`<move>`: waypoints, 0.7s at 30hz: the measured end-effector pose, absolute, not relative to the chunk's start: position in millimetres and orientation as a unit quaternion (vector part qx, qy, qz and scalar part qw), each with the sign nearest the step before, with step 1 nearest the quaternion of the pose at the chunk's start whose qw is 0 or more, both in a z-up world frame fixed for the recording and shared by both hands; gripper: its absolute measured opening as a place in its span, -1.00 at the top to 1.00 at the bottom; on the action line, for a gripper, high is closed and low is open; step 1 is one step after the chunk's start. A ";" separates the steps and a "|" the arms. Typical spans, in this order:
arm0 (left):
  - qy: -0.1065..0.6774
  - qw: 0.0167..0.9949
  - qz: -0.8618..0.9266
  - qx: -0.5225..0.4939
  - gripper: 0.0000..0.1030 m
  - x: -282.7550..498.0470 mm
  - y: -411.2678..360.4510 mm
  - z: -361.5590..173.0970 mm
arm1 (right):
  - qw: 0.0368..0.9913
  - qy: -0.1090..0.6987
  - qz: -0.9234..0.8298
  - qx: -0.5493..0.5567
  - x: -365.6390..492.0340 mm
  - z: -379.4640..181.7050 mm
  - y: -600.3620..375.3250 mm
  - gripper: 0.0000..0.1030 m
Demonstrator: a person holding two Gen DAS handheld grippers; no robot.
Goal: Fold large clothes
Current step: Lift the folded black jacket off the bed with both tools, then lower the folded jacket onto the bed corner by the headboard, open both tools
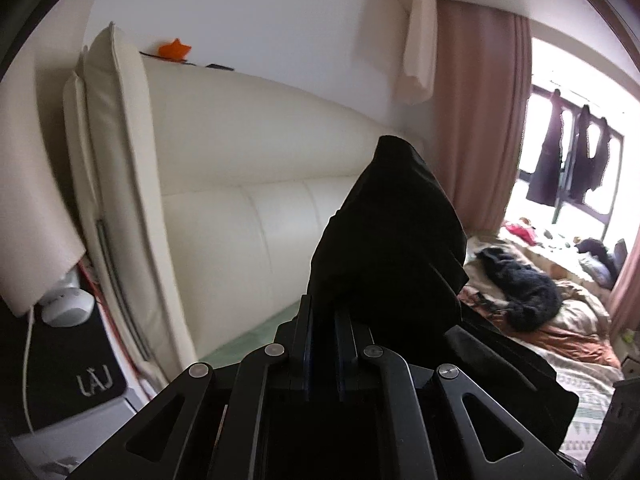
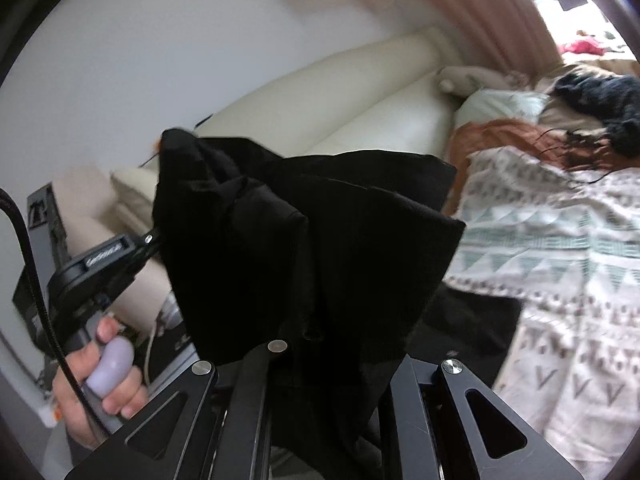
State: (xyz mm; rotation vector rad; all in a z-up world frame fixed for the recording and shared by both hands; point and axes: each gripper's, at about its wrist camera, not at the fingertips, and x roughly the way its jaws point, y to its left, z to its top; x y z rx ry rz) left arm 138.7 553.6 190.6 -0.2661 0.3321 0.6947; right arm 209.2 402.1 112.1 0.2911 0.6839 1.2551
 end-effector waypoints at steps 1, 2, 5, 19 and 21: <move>0.167 0.916 0.342 -0.129 0.84 141.9 558.6 187.8 | 0.740 0.316 0.580 0.129 206.7 110.7 407.9 0.80; 0.171 0.914 0.345 -0.130 0.84 143.7 564.0 185.2 | 0.734 0.320 0.585 0.127 207.4 109.1 409.8 0.80; 0.192 0.908 0.348 -0.136 0.84 167.3 579.1 162.9 | 0.717 0.339 0.598 0.114 212.2 98.7 422.3 0.80; 0.286 0.890 0.324 -0.148 0.96 311.6 624.0 48.9 | 0.696 0.461 0.544 0.085 326.5 -28.3 465.3 0.81; 0.295 0.883 0.334 -0.144 0.95 322.8 629.4 45.3 | 0.690 0.476 0.538 0.088 341.5 -44.1 468.3 0.81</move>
